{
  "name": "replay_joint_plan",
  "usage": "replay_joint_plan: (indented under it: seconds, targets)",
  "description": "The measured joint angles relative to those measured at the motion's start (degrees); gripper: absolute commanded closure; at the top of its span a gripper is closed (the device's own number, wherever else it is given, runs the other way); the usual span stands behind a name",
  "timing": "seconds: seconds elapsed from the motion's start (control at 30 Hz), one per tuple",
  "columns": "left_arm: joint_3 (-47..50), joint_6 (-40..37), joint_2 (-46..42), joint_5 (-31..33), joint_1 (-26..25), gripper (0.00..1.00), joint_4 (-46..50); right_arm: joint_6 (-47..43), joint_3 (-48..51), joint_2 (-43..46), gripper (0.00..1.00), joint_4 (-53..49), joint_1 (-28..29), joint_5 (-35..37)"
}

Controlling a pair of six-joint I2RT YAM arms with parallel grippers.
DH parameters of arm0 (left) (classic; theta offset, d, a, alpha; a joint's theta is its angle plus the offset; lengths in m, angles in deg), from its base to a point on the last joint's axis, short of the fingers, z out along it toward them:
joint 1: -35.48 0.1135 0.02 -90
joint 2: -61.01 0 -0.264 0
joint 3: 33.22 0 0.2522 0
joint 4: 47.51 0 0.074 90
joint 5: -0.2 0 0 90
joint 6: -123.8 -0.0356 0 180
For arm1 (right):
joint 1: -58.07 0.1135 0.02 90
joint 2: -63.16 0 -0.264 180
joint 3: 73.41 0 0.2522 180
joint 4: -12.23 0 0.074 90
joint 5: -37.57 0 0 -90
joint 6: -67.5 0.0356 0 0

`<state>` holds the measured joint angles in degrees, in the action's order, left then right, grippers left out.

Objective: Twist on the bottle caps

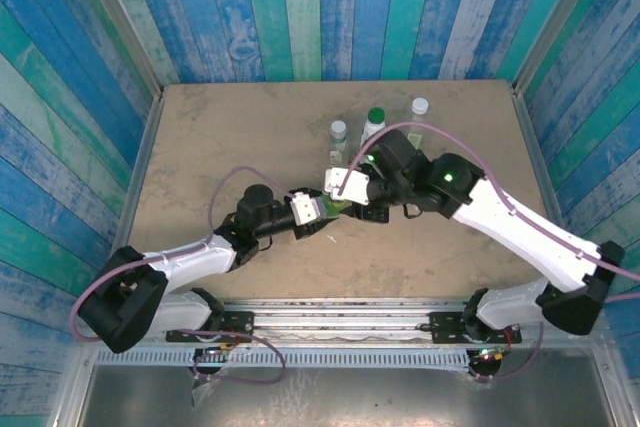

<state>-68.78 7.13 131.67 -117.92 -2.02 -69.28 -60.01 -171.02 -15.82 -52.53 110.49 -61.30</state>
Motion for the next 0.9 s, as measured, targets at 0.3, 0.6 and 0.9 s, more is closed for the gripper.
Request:
replay_joint_plan:
  seconds: [0.3,0.6,0.9]
  targets:
    - [0.00,-0.57,0.00,0.02,-0.09,0.41,0.98,-3.54,-3.93,-8.17,0.77,-3.85,-0.52,1.73]
    - [0.00,-0.55,0.00,-0.04,-0.11,0.41,0.74,-3.02,-4.22,-8.11,0.63,-4.33,-1.20,1.29]
    - [0.00,-0.55,-0.02,0.24,-0.07,0.41,0.74,-2.23,-3.37,-7.19,0.69,-5.57,-2.64,0.48]
